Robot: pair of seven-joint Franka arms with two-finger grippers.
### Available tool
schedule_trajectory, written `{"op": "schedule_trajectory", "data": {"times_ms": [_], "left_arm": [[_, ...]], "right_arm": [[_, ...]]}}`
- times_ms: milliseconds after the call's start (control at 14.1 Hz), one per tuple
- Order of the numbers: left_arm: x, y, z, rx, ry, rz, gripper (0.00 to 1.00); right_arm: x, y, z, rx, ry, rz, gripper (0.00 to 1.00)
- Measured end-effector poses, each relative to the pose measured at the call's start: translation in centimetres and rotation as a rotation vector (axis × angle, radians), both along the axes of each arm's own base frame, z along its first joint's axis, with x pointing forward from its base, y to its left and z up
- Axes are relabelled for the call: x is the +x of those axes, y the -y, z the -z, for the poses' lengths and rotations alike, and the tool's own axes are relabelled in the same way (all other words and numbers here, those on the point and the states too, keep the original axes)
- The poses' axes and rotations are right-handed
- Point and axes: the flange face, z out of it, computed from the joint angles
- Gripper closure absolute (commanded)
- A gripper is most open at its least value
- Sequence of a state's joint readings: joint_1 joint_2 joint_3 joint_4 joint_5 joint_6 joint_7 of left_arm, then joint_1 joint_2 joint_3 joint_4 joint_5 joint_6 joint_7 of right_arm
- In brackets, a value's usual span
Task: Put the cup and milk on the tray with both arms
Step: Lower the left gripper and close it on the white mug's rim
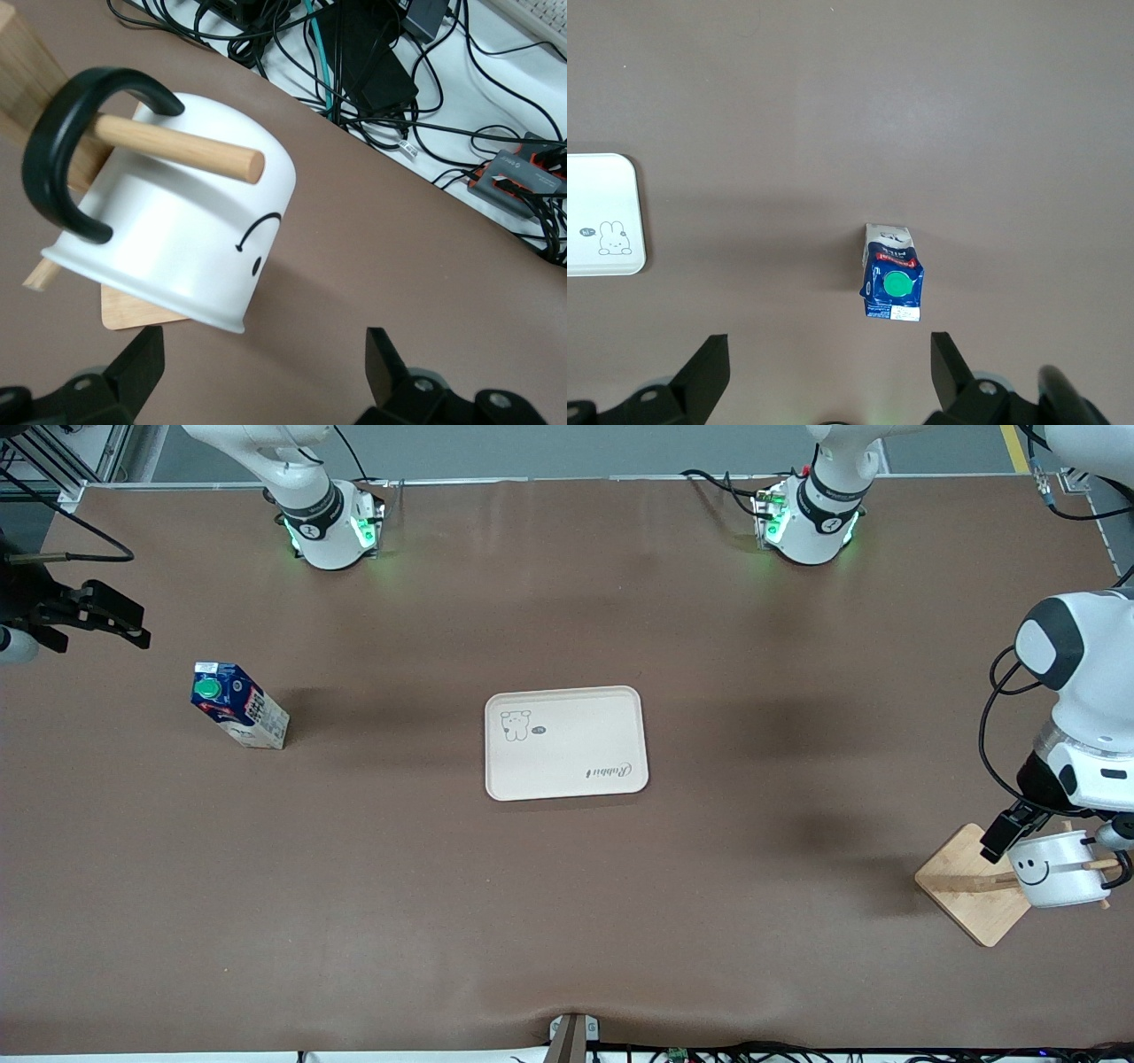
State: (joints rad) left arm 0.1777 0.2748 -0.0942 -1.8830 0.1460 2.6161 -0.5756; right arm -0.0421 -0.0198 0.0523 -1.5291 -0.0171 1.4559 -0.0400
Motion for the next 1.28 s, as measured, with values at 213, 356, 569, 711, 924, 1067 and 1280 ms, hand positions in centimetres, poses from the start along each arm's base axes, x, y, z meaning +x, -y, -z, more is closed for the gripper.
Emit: {"op": "schedule_trajectory", "data": {"times_ms": [213,356,569,711,924,1067,1280], "left_arm": [[0.0,-0.1,1.0,-0.003,0.013,0.001,0.1],[0.1,-0.3,1.6,0.005,0.028,0.008,0.13],[0.3,-0.8,2.4,0.061,0.042,0.043,0.2],[0.3,-1.4,2.9,0.067,0.053,0.042,0.34],[0.5,-1.4,3.4,0.061,0.058,0.035,0.59],[0.5,-1.3,3.5,0.061,0.058,0.038,0.8],[0.6,-1.0,3.3,0.063,0.065,0.044,1.0]], "right_arm": [[0.0,0.0,0.0,0.0,0.0,0.001,0.0],[0.0,0.1,0.0,0.0,0.0,0.003,0.0],[0.1,1.2,0.1,0.0,-0.002,0.022,0.0],[0.1,1.5,0.2,0.0,-0.004,0.027,0.0],[0.2,1.9,0.4,0.0,-0.007,0.035,0.0],[0.3,2.4,0.4,0.001,-0.005,0.044,0.0],[0.6,2.5,0.3,0.001,-0.001,0.046,0.0]]}}
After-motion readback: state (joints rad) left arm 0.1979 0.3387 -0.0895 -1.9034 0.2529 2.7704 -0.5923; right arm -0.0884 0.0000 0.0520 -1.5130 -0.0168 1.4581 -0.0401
